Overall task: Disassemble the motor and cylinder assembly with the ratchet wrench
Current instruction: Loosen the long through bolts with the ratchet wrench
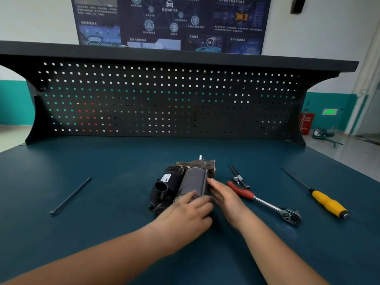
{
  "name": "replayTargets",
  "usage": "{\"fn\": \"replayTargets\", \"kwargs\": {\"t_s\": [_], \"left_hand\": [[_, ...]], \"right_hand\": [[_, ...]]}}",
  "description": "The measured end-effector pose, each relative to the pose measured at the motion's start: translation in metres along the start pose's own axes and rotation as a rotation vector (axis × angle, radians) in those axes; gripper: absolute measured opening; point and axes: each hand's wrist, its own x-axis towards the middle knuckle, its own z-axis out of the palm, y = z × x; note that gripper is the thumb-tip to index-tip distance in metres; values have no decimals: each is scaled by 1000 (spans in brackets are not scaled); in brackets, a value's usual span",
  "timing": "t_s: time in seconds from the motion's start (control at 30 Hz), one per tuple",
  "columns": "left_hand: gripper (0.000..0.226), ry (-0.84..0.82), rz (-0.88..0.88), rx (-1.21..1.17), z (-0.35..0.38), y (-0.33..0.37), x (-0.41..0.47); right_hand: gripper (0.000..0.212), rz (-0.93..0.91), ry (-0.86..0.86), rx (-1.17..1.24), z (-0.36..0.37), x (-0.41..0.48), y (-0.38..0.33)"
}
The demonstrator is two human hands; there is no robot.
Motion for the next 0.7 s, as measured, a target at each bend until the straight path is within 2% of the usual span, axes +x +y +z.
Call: {"fn": "replayTargets", "kwargs": {"t_s": [0.07, 0.13, 0.23, 0.3, 0.37, 0.5, 0.6, 0.7], "left_hand": [[24, 93, -104, -152, 3, -17, -21], [35, 240, -295, -218, 11, -33, -41], [78, 120, -662, -343, 18, -49, -59], [94, -4, -787, -433, 26, -54, -61], [90, -29, -805, -486, 39, -51, -61], [76, 117, -863, -655, 49, -47, -65], [80, 149, -849, -651, 50, -49, -67], [79, 177, -843, -669, 51, -51, -67]], "right_hand": [[59, -26, 13, -87, 0, 5, 4], [81, -51, -7, -142, 2, 8, 4], [96, -38, -32, -186, 7, 15, 5], [95, -38, -62, -231, 11, 19, 4], [92, -39, -116, -268, 14, 20, 5], [101, -52, -180, -316, 21, 19, 9], [110, -140, -256, -532, 28, 15, 11], [108, -255, -200, -716, 32, 13, 14]]}}
